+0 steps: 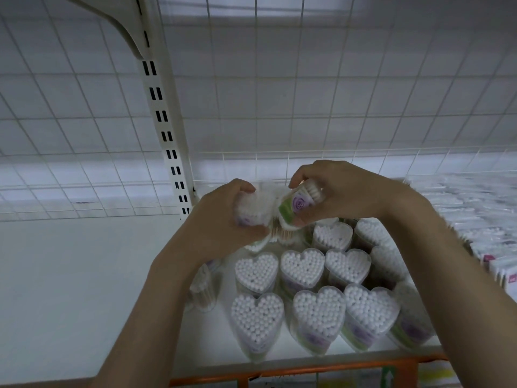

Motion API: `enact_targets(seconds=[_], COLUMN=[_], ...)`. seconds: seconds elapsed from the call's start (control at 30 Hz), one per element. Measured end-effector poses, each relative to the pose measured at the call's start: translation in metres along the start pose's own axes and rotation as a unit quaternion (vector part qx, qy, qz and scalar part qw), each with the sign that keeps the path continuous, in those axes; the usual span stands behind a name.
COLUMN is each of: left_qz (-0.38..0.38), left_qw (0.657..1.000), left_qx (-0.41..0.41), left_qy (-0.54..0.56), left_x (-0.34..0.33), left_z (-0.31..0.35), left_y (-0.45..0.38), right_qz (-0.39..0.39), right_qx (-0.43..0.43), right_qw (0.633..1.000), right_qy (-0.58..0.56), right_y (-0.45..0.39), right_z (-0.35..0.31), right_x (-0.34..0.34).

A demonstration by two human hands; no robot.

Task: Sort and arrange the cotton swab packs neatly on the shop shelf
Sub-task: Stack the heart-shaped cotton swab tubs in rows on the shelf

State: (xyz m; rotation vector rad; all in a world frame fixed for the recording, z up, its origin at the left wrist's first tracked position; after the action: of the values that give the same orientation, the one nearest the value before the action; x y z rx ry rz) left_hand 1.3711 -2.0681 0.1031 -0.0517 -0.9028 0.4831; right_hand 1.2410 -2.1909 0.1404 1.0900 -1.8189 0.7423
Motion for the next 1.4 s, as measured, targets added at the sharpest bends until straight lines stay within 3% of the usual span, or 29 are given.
enact_targets(seconds=[0.43, 0.67, 1.1, 1.4], left_qz=[-0.051, -0.081, -0.125, -0.107], left_qw=[0.996, 0.977, 0.979, 0.984], left_qx=[0.013, 0.060, 0.057, 0.057], left_qy=[-0.069, -0.186, -0.150, -0.130], left_x=[-0.024, -0.035, -0.039, -0.032], left_z=[-0.009, -0.017, -0.018, -0.017], left_y=[-0.001, -0.004, -0.004, -0.002], right_qz=[-0.087, -0.129, -0.191, -0.207], right_qx=[-0.018, -0.028, -0.058, -0.048], right_qw=[0.990, 0.983, 0.974, 0.975], right_qy=[0.112, 0.124, 0.108, 0.069], right_y=[-0.009, -0.011, -0.013, -0.013], right_z=[-0.006, -0.007, -0.008, -0.008], right_x=[-0.040, -0.055, -0.071, -0.071])
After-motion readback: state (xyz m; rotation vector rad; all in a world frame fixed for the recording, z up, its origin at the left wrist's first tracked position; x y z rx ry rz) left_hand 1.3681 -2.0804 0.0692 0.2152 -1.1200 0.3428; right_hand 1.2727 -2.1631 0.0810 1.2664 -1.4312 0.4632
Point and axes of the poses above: each hand's wrist, its own y-axis away from the middle knuckle, its own x-axis out of the back of the hand, z = x × y, the point moved 6 cm from there along -y, towards the middle knuckle, and after that the axes turned 5 degrees about -y, right-handed, at the moved point
